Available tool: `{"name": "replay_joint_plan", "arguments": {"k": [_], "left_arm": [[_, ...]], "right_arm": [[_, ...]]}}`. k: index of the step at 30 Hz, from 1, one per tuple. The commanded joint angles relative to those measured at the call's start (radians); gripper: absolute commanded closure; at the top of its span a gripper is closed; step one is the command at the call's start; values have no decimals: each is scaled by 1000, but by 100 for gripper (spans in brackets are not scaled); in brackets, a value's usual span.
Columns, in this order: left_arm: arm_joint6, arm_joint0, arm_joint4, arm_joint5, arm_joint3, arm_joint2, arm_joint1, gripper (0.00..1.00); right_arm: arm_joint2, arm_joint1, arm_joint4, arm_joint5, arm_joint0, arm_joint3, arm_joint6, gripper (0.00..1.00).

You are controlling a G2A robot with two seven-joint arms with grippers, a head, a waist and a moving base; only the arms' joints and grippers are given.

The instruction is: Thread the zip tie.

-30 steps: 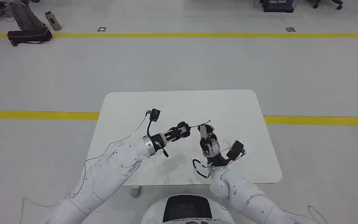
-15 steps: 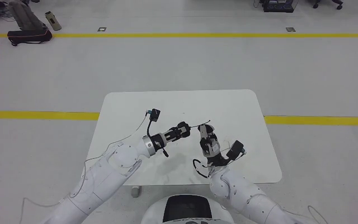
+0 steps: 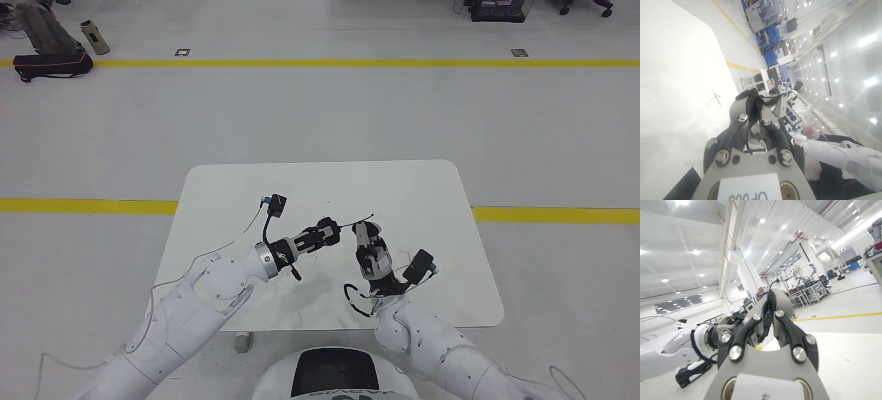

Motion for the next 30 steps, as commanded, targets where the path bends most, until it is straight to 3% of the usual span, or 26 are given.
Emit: {"name": "replay_joint_plan", "arguments": {"k": [1, 30], "left_arm": [[0, 0, 0, 0, 0, 0, 0, 100], [0, 0, 0, 0, 0, 0, 0, 100]], "right_arm": [[-1, -1, 1, 0, 1, 1, 1, 100], [-41, -3, 22, 0, 11, 15, -3, 100]]}}
